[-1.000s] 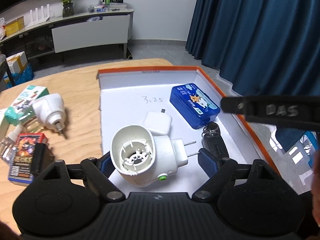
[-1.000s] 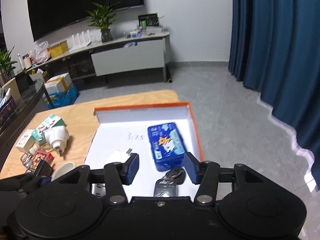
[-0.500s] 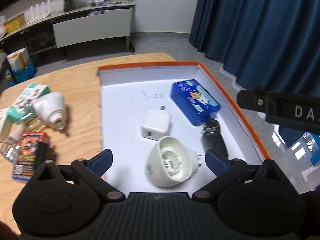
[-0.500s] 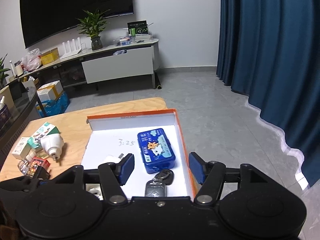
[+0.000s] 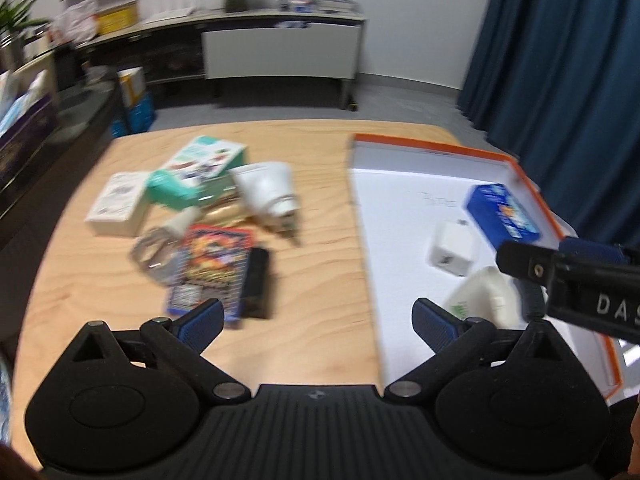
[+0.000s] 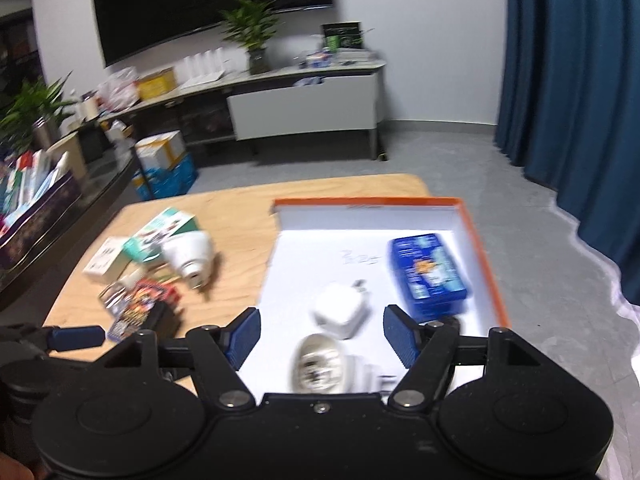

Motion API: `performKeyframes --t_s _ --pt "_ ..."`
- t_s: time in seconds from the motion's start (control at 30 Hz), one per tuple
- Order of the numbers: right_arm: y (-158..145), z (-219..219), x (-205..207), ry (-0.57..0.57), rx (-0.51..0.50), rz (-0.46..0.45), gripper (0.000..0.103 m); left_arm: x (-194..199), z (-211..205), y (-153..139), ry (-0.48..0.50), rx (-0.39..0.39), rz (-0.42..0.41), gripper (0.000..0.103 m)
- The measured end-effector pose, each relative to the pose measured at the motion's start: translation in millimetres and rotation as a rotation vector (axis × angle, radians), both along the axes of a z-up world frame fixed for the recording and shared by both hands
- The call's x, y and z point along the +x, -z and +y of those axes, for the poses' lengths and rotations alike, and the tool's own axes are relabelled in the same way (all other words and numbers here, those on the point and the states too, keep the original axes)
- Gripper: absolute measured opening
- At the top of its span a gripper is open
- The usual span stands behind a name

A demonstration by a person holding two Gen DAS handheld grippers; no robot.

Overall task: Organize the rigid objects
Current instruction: 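Withdraw both grippers from the box toward the items on the table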

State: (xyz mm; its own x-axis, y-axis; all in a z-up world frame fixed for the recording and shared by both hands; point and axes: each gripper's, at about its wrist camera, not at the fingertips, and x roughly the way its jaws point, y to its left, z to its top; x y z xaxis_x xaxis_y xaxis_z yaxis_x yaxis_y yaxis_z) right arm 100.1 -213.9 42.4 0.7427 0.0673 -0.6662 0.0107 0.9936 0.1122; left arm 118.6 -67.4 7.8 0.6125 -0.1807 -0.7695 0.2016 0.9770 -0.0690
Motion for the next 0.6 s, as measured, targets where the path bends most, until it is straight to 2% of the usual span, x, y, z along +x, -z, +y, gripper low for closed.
performKeyframes --t_s 0.37,0.6 --pt "8 43 3 -0.096 -0.005 0.022 0.081 6 68 7 -0.146 0.011 0.002 0.103" --pt "14 47 6 -0.104 -0.003 0.035 0.081 22 90 17 -0.164 0.023 0.006 0.103"
